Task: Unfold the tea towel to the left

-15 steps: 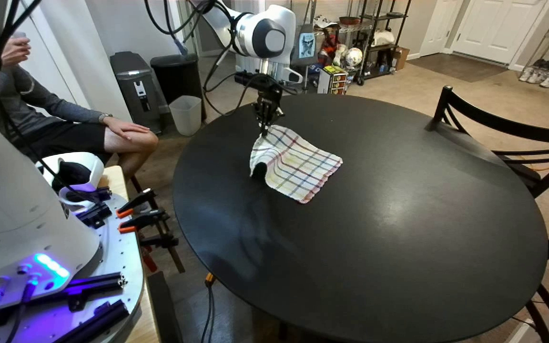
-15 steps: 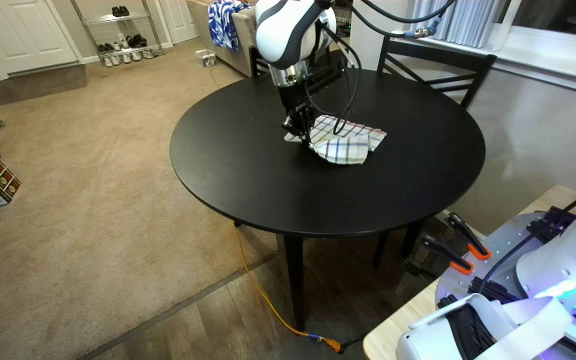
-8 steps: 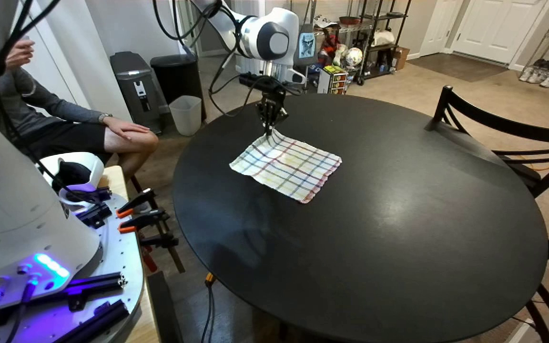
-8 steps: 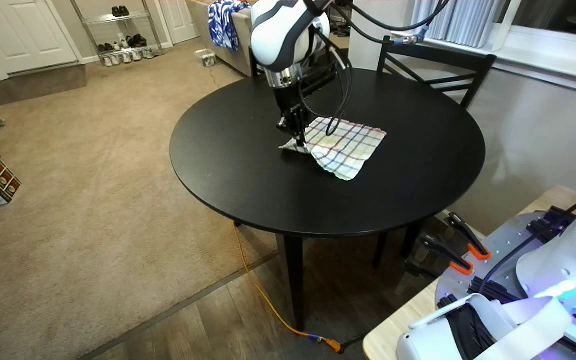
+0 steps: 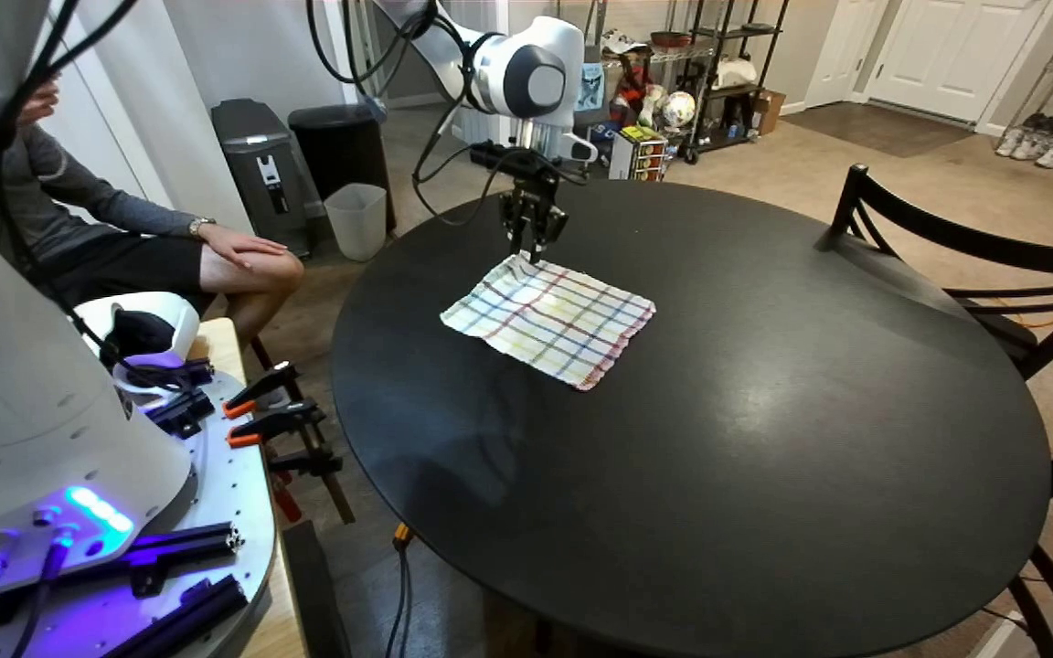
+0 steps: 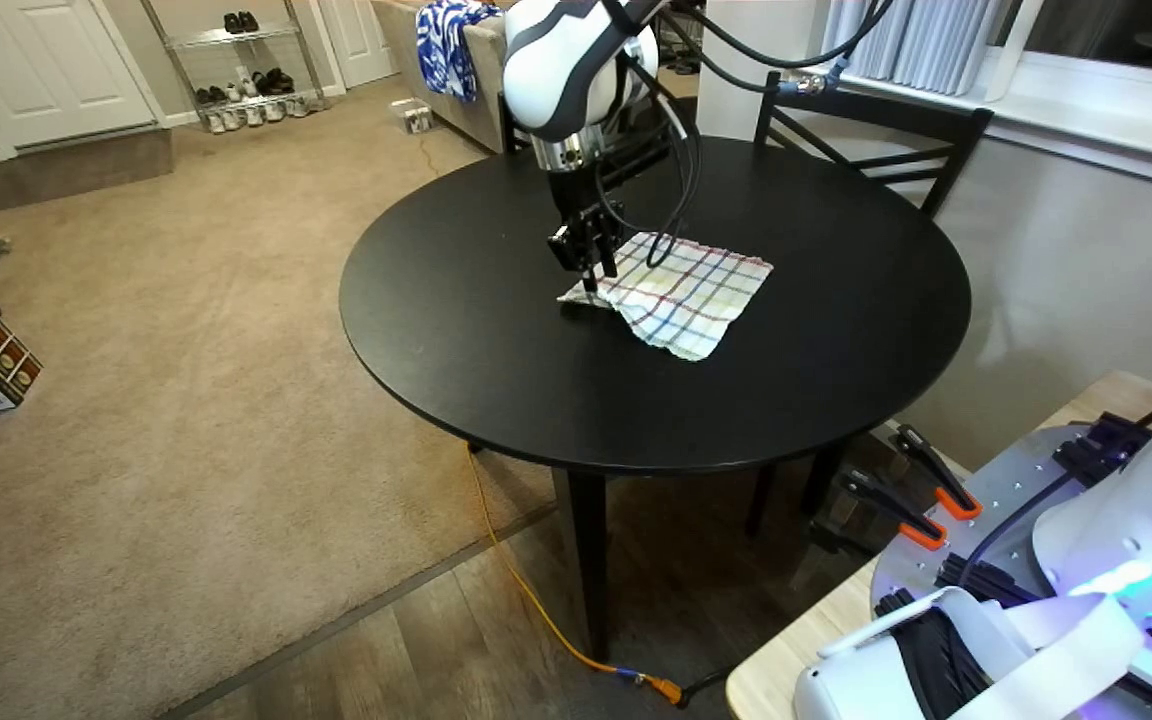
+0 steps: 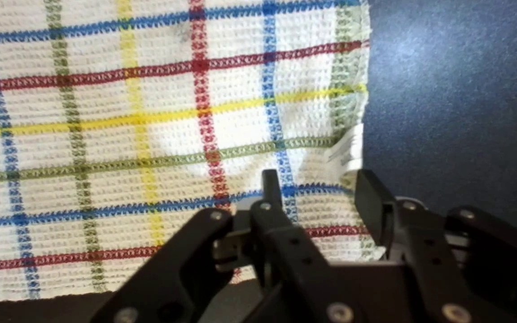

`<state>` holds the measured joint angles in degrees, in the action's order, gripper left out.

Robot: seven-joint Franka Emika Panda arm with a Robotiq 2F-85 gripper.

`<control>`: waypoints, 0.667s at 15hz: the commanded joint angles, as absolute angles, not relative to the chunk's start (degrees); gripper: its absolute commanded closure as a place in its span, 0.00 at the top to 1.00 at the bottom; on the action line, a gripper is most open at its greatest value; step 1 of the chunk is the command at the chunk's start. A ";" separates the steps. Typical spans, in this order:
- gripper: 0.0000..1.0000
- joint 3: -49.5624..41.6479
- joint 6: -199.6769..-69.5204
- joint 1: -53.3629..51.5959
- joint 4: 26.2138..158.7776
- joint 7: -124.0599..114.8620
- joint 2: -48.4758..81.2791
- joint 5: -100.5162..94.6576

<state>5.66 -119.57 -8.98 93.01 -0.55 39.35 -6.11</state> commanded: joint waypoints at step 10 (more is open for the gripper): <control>1.00 5.75 -119.62 -5.01 91.54 3.35 35.64 -2.04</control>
<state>5.63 -119.59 -6.54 91.25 0.21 36.20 -3.96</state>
